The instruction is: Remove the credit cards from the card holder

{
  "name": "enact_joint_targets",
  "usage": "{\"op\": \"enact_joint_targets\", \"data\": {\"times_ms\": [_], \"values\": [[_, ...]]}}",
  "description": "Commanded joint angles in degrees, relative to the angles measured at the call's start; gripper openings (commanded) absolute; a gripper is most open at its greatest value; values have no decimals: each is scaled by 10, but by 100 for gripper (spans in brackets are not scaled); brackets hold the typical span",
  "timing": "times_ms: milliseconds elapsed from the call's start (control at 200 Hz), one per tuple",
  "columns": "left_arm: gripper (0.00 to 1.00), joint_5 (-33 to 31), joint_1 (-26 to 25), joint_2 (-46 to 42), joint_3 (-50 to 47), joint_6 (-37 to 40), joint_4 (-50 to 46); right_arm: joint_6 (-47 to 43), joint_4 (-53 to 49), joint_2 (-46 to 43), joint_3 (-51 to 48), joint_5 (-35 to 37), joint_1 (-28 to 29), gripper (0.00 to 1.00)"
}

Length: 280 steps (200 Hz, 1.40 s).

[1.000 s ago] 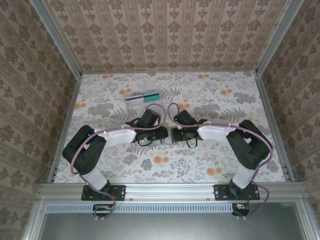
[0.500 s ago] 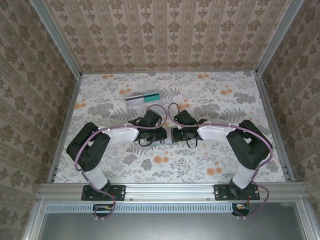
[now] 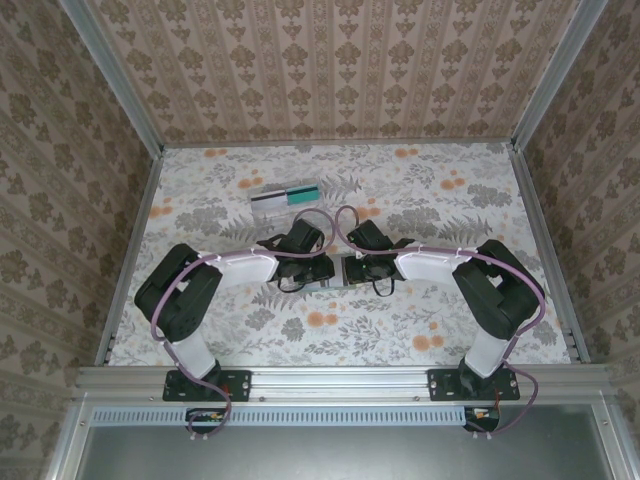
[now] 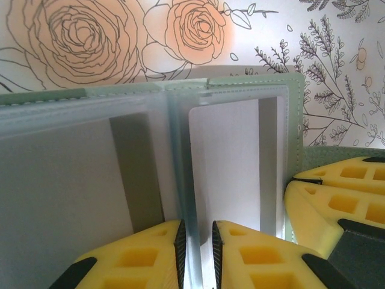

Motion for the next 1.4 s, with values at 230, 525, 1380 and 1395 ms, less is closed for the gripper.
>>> {"op": "enact_joint_targets", "data": {"times_ms": [230, 525, 1380, 1395], "values": [[21, 5, 1, -1, 6, 4, -10, 9, 5, 18, 6, -10, 15, 14], [20, 6, 5, -17, -2, 5, -6, 9, 1, 26, 15, -9, 21, 14], [0, 20, 24, -40, -35, -6, 11, 12, -6, 29, 15, 4, 20, 14], [0, 19, 26, -40, -36, -6, 10, 12, -6, 28, 15, 4, 20, 14]]}}
